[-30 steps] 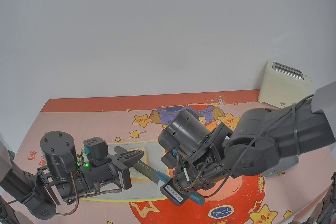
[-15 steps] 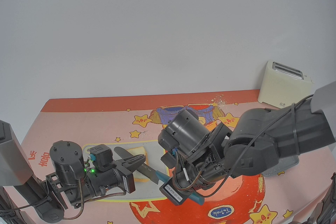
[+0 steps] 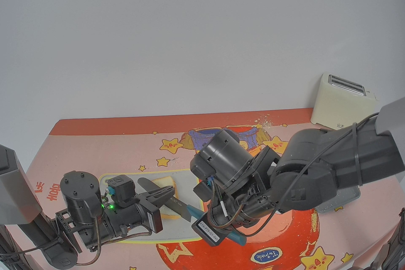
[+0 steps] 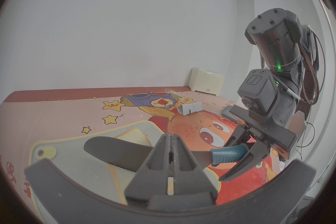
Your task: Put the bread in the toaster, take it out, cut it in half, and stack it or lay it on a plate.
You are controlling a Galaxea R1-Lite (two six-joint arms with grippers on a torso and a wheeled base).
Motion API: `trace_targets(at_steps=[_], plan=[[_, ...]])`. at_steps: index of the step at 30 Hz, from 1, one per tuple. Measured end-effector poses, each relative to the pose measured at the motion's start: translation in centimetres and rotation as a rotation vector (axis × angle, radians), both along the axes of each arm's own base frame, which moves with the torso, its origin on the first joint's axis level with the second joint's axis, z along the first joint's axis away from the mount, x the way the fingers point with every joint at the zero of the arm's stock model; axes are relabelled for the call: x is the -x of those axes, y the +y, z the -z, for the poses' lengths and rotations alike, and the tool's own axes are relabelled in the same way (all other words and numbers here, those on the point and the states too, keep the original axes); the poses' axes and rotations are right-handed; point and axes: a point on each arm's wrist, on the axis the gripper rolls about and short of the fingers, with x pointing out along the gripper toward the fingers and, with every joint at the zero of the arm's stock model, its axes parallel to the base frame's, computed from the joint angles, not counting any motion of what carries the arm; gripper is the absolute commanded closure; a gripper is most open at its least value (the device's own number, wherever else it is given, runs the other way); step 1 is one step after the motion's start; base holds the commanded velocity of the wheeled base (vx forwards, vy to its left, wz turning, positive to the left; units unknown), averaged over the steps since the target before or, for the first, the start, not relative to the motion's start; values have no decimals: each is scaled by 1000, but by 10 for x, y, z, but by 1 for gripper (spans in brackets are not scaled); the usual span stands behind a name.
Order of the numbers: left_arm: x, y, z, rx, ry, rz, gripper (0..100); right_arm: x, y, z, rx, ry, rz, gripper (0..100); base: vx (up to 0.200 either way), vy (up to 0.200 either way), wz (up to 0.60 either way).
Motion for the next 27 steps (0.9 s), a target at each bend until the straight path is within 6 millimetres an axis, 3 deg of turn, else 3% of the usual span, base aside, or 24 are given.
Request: trace_targets(at_steps=[27], plan=[[5,4,0,22,-27,3,100,3,5,9,22,8,-13,100,0,0,0]])
